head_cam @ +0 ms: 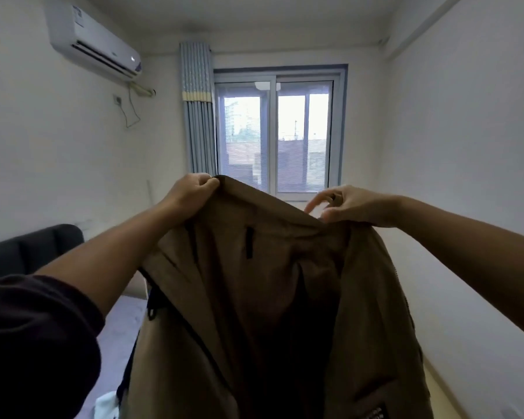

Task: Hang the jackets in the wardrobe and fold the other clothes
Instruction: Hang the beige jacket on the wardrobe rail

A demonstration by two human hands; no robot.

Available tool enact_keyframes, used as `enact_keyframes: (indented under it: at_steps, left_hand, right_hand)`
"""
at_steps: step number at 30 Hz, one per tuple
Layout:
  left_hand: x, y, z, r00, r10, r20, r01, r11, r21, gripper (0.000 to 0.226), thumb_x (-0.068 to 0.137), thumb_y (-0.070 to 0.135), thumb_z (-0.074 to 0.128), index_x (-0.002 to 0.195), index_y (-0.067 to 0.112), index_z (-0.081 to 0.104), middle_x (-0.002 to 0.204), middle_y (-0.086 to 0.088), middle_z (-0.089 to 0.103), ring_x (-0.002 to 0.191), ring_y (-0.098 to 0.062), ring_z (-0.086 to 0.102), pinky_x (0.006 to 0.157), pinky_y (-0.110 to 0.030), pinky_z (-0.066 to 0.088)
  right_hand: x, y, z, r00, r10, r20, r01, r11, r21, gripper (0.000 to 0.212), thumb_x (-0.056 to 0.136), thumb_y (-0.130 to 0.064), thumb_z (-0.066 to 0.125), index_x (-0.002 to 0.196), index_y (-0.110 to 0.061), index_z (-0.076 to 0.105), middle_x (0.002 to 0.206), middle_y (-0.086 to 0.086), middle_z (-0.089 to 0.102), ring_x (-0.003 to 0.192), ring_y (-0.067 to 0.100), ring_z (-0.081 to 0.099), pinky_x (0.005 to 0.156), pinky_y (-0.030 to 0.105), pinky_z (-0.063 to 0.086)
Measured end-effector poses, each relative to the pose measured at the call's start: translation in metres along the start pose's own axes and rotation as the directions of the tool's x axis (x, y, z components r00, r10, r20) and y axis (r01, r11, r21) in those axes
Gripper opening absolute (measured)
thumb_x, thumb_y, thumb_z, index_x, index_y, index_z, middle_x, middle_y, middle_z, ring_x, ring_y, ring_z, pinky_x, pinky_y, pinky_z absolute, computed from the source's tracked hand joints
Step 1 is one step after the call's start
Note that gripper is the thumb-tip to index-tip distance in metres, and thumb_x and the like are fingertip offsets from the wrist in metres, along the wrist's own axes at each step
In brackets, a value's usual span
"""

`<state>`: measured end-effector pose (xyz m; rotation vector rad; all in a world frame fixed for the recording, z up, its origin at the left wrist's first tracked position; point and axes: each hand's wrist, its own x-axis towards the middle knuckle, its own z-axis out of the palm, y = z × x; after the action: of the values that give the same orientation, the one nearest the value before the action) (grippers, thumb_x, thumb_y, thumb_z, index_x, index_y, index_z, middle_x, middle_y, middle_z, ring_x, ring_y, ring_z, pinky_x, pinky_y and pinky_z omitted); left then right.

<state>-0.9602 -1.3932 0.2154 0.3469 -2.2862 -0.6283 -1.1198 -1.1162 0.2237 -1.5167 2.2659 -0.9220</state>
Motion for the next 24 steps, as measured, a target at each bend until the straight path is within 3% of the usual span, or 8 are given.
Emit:
enact_keyframes:
  at_steps: [5,8,10,12,15,19,22,24]
  left_hand:
    - [0.001,-0.007,-0.017,0.985,0.095,0.147,-0.120,0.978,0.170,0.046,0.076,0.056,0.067,0.099,0.017,0.062,0.089,0.001,0.065,0.078,-0.012,0.060,0.067,-0.028,0.048]
    - [-0.007,-0.009,-0.026,0.904,0.153,0.399,-0.374,0.738,0.562,0.056,0.066,0.056,0.076,0.106,0.023,0.053,0.093,0.004,0.062,0.079,-0.013,0.057,0.064,-0.027,0.043]
    - [-0.015,-0.019,-0.031,0.885,0.139,0.445,-0.432,0.603,0.671,0.032,0.073,0.044,0.073,0.096,0.030,0.054,0.088,0.006,0.060,0.079,-0.014,0.059,0.063,-0.027,0.040]
    - [-0.022,-0.029,-0.033,0.937,0.078,0.341,-0.311,0.633,0.708,0.010,0.085,0.029,0.061,0.075,0.027,0.058,0.079,0.005,0.060,0.073,-0.015,0.060,0.063,-0.031,0.048]
    - [-0.025,-0.039,-0.032,0.971,-0.181,0.156,0.015,0.698,0.716,0.020,0.089,0.020,0.050,0.077,0.017,0.066,0.078,-0.003,0.059,0.074,-0.023,0.059,0.064,-0.028,0.046]
    - [-0.031,-0.052,-0.033,0.910,-0.406,0.082,0.255,0.704,0.663,0.021,0.091,0.017,0.046,0.076,0.011,0.059,0.083,-0.007,0.059,0.075,-0.023,0.056,0.062,-0.027,0.039]
    - [-0.038,-0.051,-0.028,0.857,-0.496,0.137,0.428,0.835,0.345,0.026,0.093,0.007,0.044,0.070,0.003,0.053,0.075,-0.015,0.055,0.067,-0.027,0.052,0.055,-0.027,0.037]
    - [-0.046,-0.039,-0.022,0.812,-0.534,0.235,0.569,0.814,-0.114,0.030,0.098,0.007,0.039,0.070,0.006,0.049,0.058,-0.011,0.053,0.052,-0.023,0.054,0.048,-0.025,0.044]
  right_hand:
    - [-0.005,0.015,-0.001,0.998,0.051,-0.024,-0.054,0.987,-0.153,0.016,0.081,-0.018,0.072,0.096,-0.024,0.072,0.096,-0.002,0.072,0.091,0.014,0.067,0.081,0.024,0.054]
    - [-0.004,0.018,-0.007,0.975,0.025,-0.223,-0.111,0.919,-0.379,0.006,0.086,-0.022,0.067,0.086,-0.018,0.072,0.084,0.000,0.068,0.082,0.017,0.063,0.075,0.028,0.051]
    - [-0.008,0.019,-0.011,0.950,-0.060,-0.306,-0.166,0.733,-0.660,0.026,0.088,-0.022,0.062,0.062,-0.025,0.058,0.073,-0.006,0.056,0.072,0.017,0.056,0.061,0.025,0.042]
    - [-0.012,0.020,-0.009,0.925,-0.193,-0.327,-0.132,0.644,-0.753,0.038,0.089,-0.018,0.057,0.054,-0.028,0.046,0.072,-0.008,0.046,0.065,0.014,0.049,0.056,0.022,0.033]
    - [-0.011,0.017,-0.008,0.897,-0.293,-0.330,-0.114,0.569,-0.814,0.031,0.090,-0.018,0.056,0.059,-0.017,0.057,0.080,-0.007,0.047,0.074,0.014,0.048,0.064,0.025,0.035]
    - [-0.010,0.014,-0.011,0.874,-0.129,-0.469,-0.337,0.536,-0.774,0.031,0.094,-0.033,0.050,0.068,-0.018,0.054,0.080,0.002,0.057,0.069,0.017,0.050,0.063,0.029,0.041]
    - [-0.012,0.020,-0.004,0.792,0.054,-0.608,-0.472,0.687,-0.553,0.022,0.092,-0.028,0.054,0.075,-0.013,0.058,0.080,0.006,0.057,0.071,0.023,0.052,0.060,0.027,0.037]
    - [-0.016,0.022,0.001,0.764,0.204,-0.612,-0.459,0.839,-0.292,0.017,0.090,-0.018,0.054,0.079,-0.007,0.061,0.075,0.008,0.057,0.070,0.026,0.055,0.053,0.026,0.039]
